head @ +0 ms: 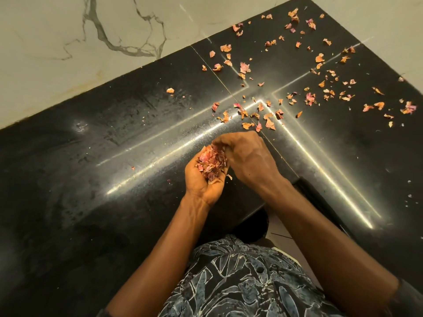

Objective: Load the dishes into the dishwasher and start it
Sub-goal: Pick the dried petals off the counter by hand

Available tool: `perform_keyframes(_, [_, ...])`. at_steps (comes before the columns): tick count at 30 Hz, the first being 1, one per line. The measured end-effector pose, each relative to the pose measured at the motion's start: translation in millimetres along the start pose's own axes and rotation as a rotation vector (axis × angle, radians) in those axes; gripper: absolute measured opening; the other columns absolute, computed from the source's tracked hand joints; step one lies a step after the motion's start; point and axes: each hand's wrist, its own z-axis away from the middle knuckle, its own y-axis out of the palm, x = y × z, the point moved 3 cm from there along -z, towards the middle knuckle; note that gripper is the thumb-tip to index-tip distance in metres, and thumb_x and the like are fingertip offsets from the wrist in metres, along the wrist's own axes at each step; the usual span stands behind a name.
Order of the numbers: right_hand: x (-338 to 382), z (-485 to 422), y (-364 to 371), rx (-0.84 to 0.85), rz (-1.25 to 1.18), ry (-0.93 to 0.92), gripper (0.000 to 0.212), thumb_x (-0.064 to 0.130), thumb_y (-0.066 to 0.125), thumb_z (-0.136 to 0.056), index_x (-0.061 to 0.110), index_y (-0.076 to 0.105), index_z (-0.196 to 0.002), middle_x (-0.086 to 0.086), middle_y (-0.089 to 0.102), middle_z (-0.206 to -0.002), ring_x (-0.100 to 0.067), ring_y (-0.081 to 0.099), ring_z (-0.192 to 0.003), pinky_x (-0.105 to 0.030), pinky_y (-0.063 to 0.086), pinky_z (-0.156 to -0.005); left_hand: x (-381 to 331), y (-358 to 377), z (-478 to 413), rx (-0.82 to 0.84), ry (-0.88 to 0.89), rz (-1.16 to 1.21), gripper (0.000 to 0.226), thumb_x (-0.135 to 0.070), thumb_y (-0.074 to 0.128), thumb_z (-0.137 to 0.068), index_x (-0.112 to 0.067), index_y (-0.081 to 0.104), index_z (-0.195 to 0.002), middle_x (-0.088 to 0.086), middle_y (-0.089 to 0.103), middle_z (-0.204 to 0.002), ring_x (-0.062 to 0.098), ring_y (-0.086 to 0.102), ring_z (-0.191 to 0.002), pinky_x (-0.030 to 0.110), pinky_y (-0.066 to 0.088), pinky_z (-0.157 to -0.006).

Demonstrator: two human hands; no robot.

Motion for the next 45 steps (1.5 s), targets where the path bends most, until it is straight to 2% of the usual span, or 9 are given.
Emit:
perform_keyframes(3, [-9, -8, 1, -0.064, -0.039, -0.04, 0.022, 0.005, 0.067, -0.092, 0.014, 0.075, -0.11, -0.003, 0.075, -0.102, -0.013, 0.071, -0.091, -0.03, 0.061, -0.082, -2, 4, 1, 0.027, 0.008, 0.018, 0.041, -0.021, 0.039, -0.104, 0.0, 0.073, -0.098, 0.013, 0.075, -0.095, 0.022, 0.073, -0.084, 0.032, 0.061, -0.072])
perform_keyframes(7, [-53, -12, 0, -0.145, -0.208, 0.135, 0.019, 0.006, 0.072, -0.089, 0.016, 0.075, -0.105, 0.001, 0.073, -0.1, -0.008, 0.068, -0.091, -0.025, 0.059, -0.084, -8, 4, 0, 0.099, -0.02, 0.081, 0.04, -0.018, 0.037, -0.104, 0.005, 0.068, -0.111, 0.023, 0.068, -0.113, 0.032, 0.067, -0.104, 0.04, 0.054, -0.097])
perform_keyframes(11, [-86, 6, 34, 0.167, 0.024, 0.291, 0.025, 0.016, 0.074, -0.089, 0.021, 0.073, -0.113, -0.001, 0.071, -0.112, -0.017, 0.066, -0.102, -0.038, 0.056, -0.094, -16, -4, -2, 0.126, 0.009, 0.11, 0.037, -0.017, 0.038, -0.103, 0.005, 0.064, -0.118, 0.024, 0.066, -0.117, 0.034, 0.065, -0.107, 0.041, 0.053, -0.099])
perform_keyframes(22, [-63, 28, 69, 0.282, 0.38, 0.012, 0.015, 0.018, 0.054, -0.098, 0.01, 0.065, -0.103, -0.009, 0.058, -0.101, -0.028, 0.058, -0.091, -0.039, 0.05, -0.075, -23, -13, -1, 0.091, 0.034, 0.118, 0.037, -0.017, 0.039, -0.103, 0.004, 0.065, -0.116, 0.024, 0.066, -0.119, 0.036, 0.066, -0.108, 0.042, 0.053, -0.1])
perform_keyframes(28, [-71, 11, 25, -0.018, -0.102, 0.286, 0.006, 0.014, 0.072, -0.086, 0.018, 0.073, -0.09, 0.007, 0.069, -0.08, -0.007, 0.063, -0.07, -0.026, 0.057, -0.068, -18, -10, 4, 0.077, 0.034, 0.081, 0.036, -0.017, 0.041, -0.102, 0.005, 0.067, -0.112, 0.024, 0.067, -0.115, 0.034, 0.067, -0.104, 0.041, 0.054, -0.098])
perform_keyframes(31, [-36, 6, 4, -0.095, -0.246, 0.149, 0.005, 0.013, 0.071, -0.088, 0.017, 0.072, -0.09, 0.01, 0.067, -0.078, -0.004, 0.063, -0.069, -0.015, 0.052, -0.063, -13, -8, 3, 0.056, 0.027, 0.048, 0.037, -0.019, 0.039, -0.103, 0.004, 0.066, -0.113, 0.022, 0.07, -0.111, 0.031, 0.071, -0.099, 0.039, 0.058, -0.091])
perform_keyframes(36, [-13, 0, 7, -0.055, -0.11, -0.016, 0.015, 0.012, 0.071, -0.09, 0.016, 0.076, -0.102, 0.004, 0.071, -0.093, -0.006, 0.063, -0.081, -0.023, 0.056, -0.075, -4, -1, 1, 0.059, 0.011, -0.011, 0.037, -0.021, 0.038, -0.104, 0.002, 0.066, -0.114, 0.017, 0.07, -0.11, 0.025, 0.071, -0.097, 0.033, 0.06, -0.078])
perform_keyframes(40, [-24, 3, 2, -0.116, -0.168, -0.001, 0.014, 0.009, 0.074, -0.087, 0.018, 0.077, -0.097, 0.01, 0.071, -0.089, -0.002, 0.064, -0.077, -0.019, 0.055, -0.072, -4, 2, 0, 0.08, 0.02, -0.037, 0.039, -0.019, 0.038, -0.104, 0.005, 0.063, -0.12, 0.02, 0.065, -0.121, 0.03, 0.062, -0.114, 0.038, 0.058, -0.09])
perform_keyframes(45, [-49, 9, -3, -0.177, -0.563, 0.251, 0.005, 0.015, 0.078, -0.085, 0.019, 0.075, -0.086, 0.007, 0.072, -0.077, -0.004, 0.066, -0.072, -0.022, 0.056, -0.068, 0, 8, 5, 0.073, -0.009, 0.008, 0.043, -0.018, 0.038, -0.103, 0.006, 0.074, -0.098, 0.024, 0.069, -0.108, 0.033, 0.071, -0.096, 0.041, 0.054, -0.097])
